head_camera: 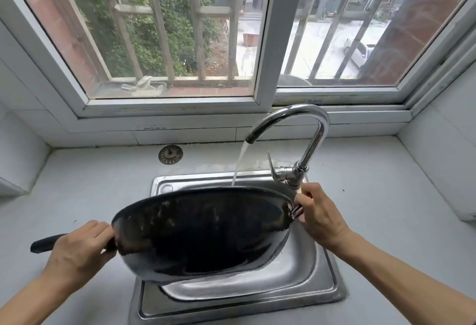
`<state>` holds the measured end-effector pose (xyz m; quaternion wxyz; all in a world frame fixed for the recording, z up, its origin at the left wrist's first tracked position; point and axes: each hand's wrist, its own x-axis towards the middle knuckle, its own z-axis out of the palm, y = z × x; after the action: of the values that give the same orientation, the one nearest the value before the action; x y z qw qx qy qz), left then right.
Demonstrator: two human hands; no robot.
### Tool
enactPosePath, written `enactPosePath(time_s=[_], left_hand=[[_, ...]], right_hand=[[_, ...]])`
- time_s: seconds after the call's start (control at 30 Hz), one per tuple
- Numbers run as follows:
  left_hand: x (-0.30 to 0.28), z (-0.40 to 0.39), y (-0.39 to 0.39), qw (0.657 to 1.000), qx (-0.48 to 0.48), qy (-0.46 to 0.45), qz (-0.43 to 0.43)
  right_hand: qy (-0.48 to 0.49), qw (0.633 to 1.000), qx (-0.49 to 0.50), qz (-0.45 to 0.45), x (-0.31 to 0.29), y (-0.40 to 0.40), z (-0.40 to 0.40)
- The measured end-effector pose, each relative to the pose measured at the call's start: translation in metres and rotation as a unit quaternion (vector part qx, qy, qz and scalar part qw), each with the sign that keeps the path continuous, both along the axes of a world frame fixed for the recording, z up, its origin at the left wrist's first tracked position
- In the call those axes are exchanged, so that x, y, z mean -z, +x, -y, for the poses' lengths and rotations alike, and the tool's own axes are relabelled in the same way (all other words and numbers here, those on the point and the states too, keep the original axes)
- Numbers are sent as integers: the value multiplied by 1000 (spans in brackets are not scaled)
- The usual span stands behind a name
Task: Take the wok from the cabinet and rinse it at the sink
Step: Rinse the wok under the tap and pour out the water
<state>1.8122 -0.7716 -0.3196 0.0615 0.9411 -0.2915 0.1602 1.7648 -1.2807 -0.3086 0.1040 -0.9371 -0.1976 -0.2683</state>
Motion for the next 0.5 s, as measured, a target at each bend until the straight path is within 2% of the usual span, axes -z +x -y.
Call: enactPosePath(time_s=[0.17,0.27,0.5], left_hand=[[-8,-1,-7,999,25,-7,22],[-19,4,-7,999,17,21,43],[-32,5,-13,995,27,42,83]], right_hand=[[4,1000,-26,-3,-20,2,6],[4,999,-40,-20,-32,3,13],[-137,984,-117,-4,-66,-12,20]])
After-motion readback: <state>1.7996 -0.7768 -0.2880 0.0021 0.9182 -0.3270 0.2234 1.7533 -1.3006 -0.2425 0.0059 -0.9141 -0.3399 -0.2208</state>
